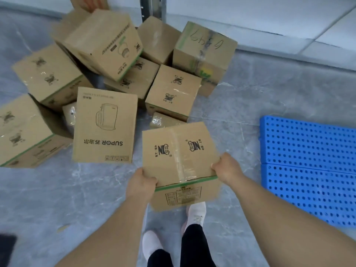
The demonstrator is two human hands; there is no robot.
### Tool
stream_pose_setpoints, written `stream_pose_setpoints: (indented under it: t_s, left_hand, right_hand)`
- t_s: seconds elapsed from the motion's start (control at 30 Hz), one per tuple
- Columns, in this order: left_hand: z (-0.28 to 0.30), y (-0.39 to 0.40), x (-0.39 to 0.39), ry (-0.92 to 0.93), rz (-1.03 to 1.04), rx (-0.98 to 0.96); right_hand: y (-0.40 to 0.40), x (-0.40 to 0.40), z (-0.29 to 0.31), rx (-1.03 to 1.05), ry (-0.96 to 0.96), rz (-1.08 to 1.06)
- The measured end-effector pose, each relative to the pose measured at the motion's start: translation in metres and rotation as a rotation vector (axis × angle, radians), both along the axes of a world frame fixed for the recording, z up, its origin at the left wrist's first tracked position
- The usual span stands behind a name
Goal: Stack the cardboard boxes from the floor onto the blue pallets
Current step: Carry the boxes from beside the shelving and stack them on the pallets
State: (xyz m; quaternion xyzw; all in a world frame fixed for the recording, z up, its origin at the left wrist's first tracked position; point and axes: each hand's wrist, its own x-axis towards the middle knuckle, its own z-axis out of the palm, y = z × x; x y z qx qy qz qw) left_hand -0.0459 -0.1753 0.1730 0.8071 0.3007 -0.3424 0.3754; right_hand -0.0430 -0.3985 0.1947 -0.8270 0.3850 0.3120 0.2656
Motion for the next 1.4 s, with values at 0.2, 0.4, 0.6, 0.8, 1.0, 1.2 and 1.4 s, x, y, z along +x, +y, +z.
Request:
stream_pose_setpoints:
  t_s: [0.2,0.4,0.6,0.8,1.0,1.2,1.4]
  left_hand:
    - [0.045,-0.055,0.025,-0.05,-0.178,0.029]
    - [0.09,-0.152,0.049,-0.113,-0.372,-0.041]
    - [0.122,-0.276,0.064,-0.126,-0.531,-0.175]
    - [0.14,-0.392,0.076,-0.187,-0.842,-0.101]
    - [0.136,-0.47,0.089,-0.132,-0.974,-0.19]
    - [0.117,-0.521,0.12,-0.022,-1.143,-0.272]
    - [0.094,-0.585,0.153,0.011,-1.336,-0.31]
  right_hand:
    - [-0.054,-0.025,0.041,0.077,-0.041,-0.227]
    - [-0.138,-0.056,0.079,0.105,-0.108,-0.425]
    - [-0.228,-0.094,0.108,0.115,-0.19,-0.689]
    - [-0.307,-0.121,0.12,0.1,-0.249,-0.902]
    - [-0.362,-0.131,0.124,0.08,-0.317,-1.043]
    - [-0.386,-0.121,0.116,0.02,-0.339,-1.186]
    - [-0.393,-0.105,0.094,-0.073,-0.374,-1.394]
